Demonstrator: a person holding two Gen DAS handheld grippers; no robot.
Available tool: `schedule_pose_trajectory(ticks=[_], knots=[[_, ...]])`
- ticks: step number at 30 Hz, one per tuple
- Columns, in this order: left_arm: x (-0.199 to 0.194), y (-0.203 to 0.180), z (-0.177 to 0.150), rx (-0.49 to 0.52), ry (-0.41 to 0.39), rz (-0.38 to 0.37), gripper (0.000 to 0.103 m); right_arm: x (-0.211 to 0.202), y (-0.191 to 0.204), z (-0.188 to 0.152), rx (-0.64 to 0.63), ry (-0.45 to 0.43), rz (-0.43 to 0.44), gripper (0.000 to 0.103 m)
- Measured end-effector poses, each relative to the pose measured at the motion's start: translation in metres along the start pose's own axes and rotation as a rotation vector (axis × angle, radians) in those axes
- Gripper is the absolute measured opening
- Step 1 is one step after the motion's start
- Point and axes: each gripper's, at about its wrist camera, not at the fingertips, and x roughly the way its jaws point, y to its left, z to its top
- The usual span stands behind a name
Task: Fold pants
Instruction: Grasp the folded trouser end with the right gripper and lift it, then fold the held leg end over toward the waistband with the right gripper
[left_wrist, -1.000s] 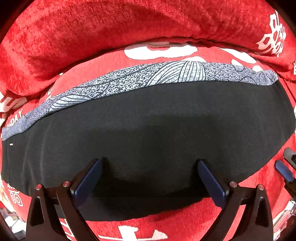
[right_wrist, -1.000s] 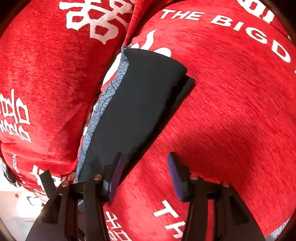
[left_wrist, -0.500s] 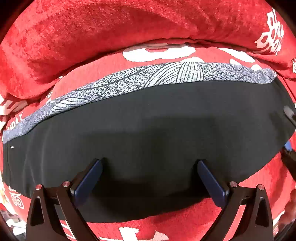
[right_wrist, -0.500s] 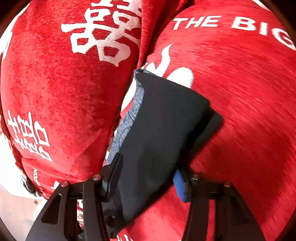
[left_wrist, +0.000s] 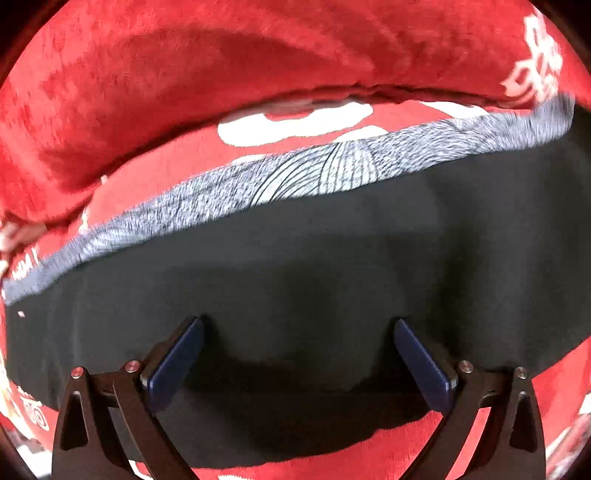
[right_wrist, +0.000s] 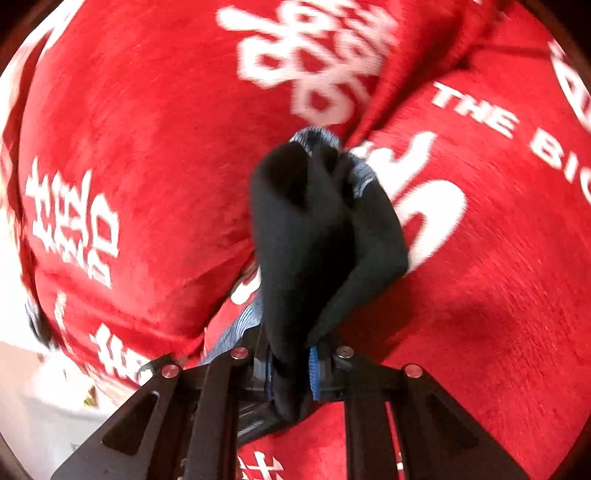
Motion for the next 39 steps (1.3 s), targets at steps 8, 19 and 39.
schedule_pose_trajectory(ticks=[8, 19, 39], knots=[[-0.012, 0.017, 0.004, 0.015, 0.018, -0.013, 0.103, -0.002, 0.084, -0.019, -0.322, 0.005, -0.11, 0.016], [-0.049, 0.172, -0.036, -0.138, -0.001, 0.011, 0.103, 0.042, 0.185, -0.099, -0.633, 0.058, -0.24, 0.016], [-0.059, 0.283, -0.057, -0.22, -0.055, -0.101, 0.103, 0.108, 0.229, -0.222, -0.819, 0.261, -0.303, 0.051]])
